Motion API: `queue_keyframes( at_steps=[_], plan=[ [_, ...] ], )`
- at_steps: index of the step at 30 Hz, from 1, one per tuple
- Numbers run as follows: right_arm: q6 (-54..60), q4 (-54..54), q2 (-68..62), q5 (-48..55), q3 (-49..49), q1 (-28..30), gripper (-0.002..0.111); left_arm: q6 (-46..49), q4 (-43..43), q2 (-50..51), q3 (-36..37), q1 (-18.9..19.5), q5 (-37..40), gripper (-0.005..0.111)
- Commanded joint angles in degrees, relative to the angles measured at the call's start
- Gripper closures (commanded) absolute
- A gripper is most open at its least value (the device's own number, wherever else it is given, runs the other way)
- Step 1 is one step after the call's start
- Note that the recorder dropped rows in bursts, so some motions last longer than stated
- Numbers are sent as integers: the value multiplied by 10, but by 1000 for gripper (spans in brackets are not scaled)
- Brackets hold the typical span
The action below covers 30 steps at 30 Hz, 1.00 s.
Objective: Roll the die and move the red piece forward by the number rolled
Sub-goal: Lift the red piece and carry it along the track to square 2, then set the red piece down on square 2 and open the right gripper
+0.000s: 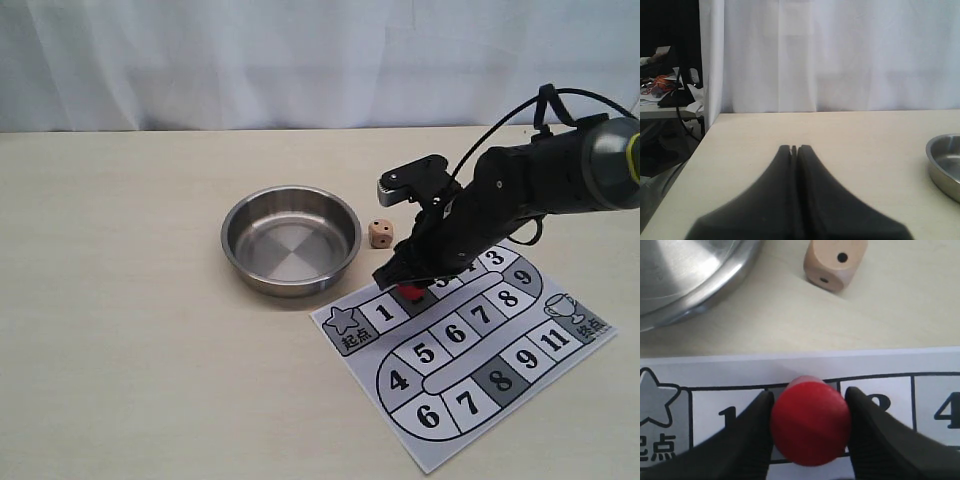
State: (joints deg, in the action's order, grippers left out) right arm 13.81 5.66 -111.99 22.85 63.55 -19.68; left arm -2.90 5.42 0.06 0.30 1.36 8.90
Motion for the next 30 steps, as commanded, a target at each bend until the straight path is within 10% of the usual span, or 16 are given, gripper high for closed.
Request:
queue_keyframes(
  at_steps=[1, 30],
  plan=[
    [-2, 14, -12, 16, -4, 2, 55, -1, -1, -1, -3, 0, -8, 107],
    [-13, 11, 123, 4, -3, 5, 49, -1, -1, -1, -3, 0, -6, 107]
  ],
)
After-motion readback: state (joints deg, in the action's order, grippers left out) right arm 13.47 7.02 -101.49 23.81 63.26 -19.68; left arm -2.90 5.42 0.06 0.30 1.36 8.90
